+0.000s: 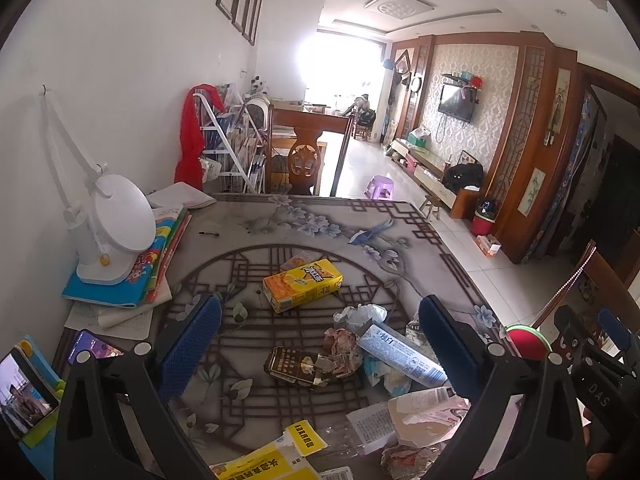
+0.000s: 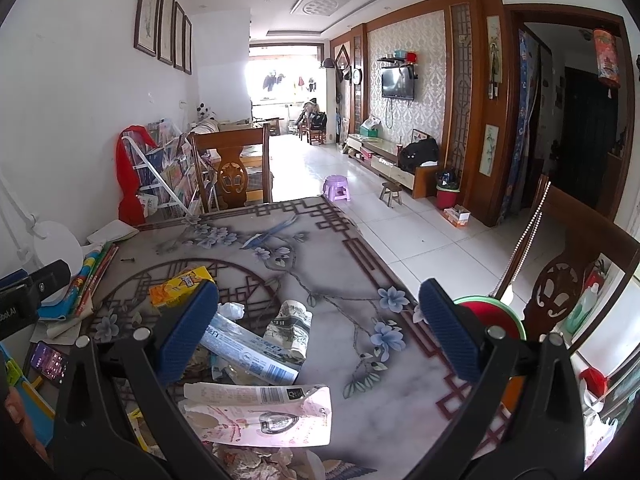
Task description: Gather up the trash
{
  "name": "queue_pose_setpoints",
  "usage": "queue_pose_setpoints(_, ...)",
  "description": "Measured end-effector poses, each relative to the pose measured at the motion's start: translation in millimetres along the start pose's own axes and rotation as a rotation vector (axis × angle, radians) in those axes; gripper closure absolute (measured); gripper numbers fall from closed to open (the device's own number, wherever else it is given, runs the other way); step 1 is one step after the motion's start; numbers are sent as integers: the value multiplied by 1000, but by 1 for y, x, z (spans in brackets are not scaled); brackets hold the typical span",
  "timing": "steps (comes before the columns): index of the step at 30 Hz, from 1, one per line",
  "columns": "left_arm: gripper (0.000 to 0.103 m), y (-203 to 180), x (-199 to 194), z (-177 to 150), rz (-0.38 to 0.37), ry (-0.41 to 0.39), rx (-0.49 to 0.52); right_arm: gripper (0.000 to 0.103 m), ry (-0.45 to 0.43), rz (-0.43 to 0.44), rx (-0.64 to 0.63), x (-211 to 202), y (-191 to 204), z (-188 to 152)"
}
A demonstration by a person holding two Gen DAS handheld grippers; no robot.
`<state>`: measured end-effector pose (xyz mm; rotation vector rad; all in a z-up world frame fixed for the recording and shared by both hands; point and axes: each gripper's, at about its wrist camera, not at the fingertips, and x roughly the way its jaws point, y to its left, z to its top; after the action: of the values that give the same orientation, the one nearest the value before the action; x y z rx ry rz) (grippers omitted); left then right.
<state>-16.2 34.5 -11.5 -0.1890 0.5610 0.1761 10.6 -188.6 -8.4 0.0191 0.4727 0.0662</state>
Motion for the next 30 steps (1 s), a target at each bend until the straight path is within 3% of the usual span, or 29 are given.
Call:
queue_pose_setpoints(11, 8, -9, 2, -10, -10, 13, 15, 4, 31, -6, -1, 6, -5, -5)
queue_pose_setpoints(13, 8, -11, 0, -11, -14, 10, 35, 4, 56, 19, -19, 8, -3, -6)
queue_pose_setpoints(15, 8, -11, 0, -5, -22, 6, 67, 4, 105, 99, -69, 8, -3, -8)
queue_pose_setpoints(19, 8, 7, 2, 13, -51, 28, 90, 4, 341, 314, -213, 12, -4, -39)
queue_pose_setpoints(23, 8, 14, 8, -6, -63, 114, 134, 4, 580, 375, -255, 9, -17, -92)
queue_pose_setpoints(25, 8, 15, 12, -22, -84, 175, 148, 4, 654, 375, -235, 8, -20, -116)
queue_pose_setpoints(28, 8, 14, 23, -40, -147, 286, 166, 4, 848, 411, -91, 15, -32, -158)
queue_pose_setpoints(30, 8, 9, 24, -55, -180, 338, 186, 4, 904, 429, -1, 16, -37, -178)
